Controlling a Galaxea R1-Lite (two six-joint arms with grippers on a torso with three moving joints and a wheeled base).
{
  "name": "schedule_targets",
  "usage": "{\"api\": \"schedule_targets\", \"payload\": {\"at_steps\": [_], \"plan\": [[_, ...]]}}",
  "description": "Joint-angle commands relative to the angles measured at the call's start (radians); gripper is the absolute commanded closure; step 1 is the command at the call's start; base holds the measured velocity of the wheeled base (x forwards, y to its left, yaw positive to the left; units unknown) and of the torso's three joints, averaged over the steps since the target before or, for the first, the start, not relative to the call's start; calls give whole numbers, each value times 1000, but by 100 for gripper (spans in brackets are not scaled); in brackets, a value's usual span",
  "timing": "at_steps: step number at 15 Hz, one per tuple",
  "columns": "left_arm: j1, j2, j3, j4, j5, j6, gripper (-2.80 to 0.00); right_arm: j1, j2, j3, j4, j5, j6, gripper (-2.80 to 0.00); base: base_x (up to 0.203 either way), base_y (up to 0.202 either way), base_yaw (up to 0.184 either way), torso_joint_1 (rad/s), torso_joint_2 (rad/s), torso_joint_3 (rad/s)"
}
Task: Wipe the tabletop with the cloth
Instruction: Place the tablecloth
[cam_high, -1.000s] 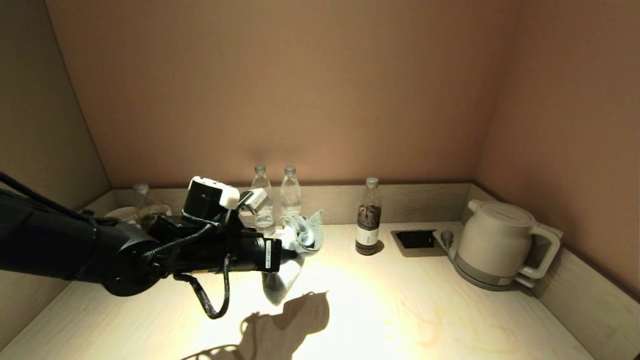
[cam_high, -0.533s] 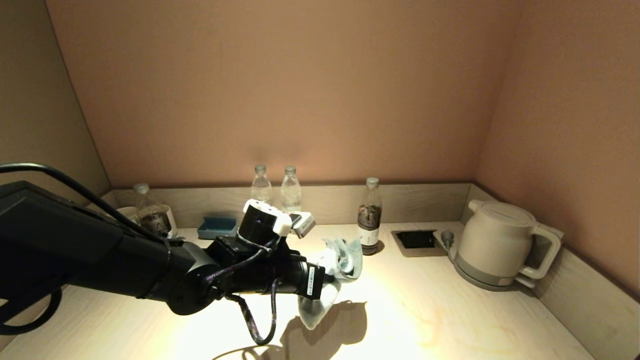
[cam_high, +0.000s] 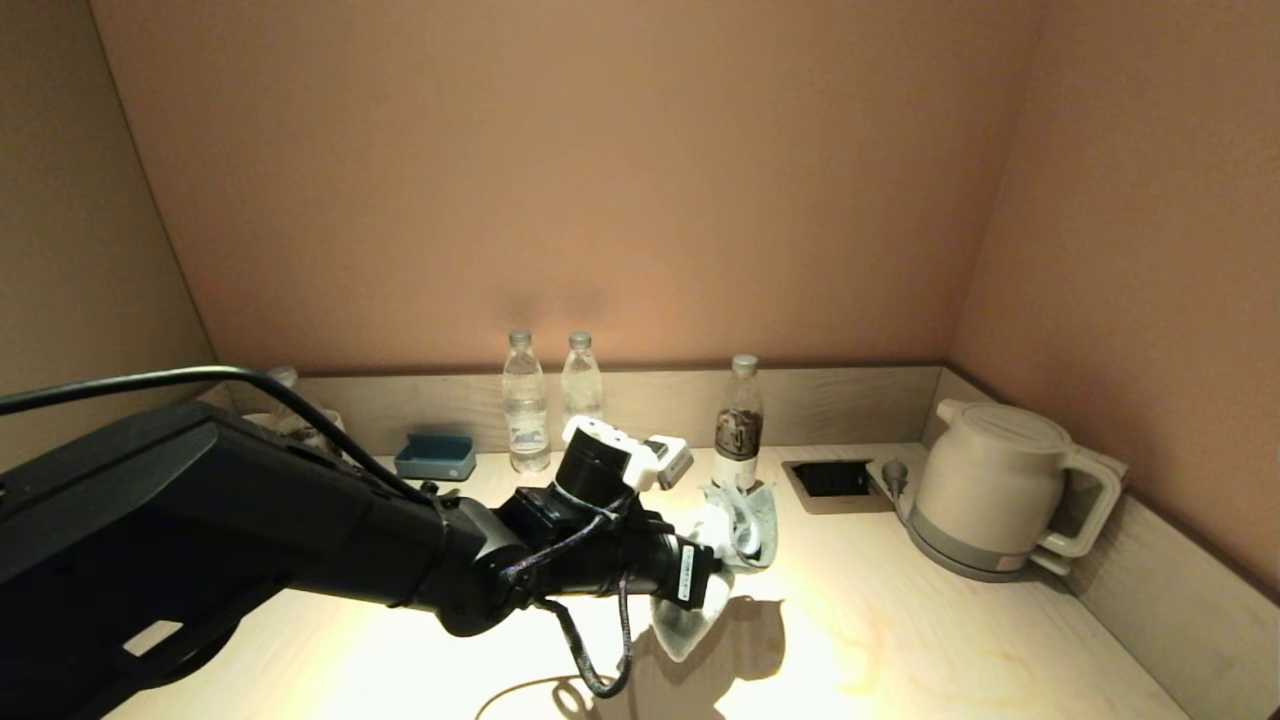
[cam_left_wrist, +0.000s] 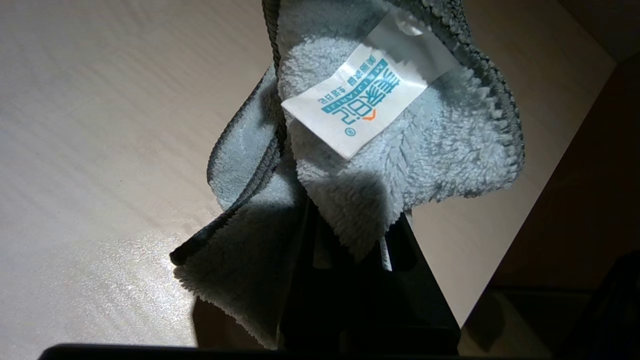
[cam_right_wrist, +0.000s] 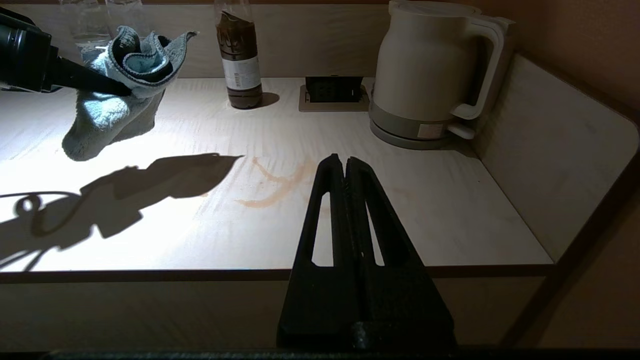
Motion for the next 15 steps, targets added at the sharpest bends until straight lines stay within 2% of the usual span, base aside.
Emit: {"api": "schedule_targets", "payload": {"at_steps": [1,6,10,13,15], "plan": [[-12,34,-27,1,0,-3,0,0,1,0,-1,0,0,0,0,0,0,0,0,0],[-75,141,-271,97,17,-5,0,0,1,0,-1,0,0,0,0,0,0,0,0,0],[-121,227,-464,186,85,-6,0,0,1,0,0,0,-2,0,0,0,0,0,0,0],[-134,247,-495,217,105,-4,0,0,1,0,0,0,-2,0,0,0,0,0,0,0],[-170,300,-575,252,105,11,0,0,1,0,-1,0,0,0,0,0,0,0,0,0]]}}
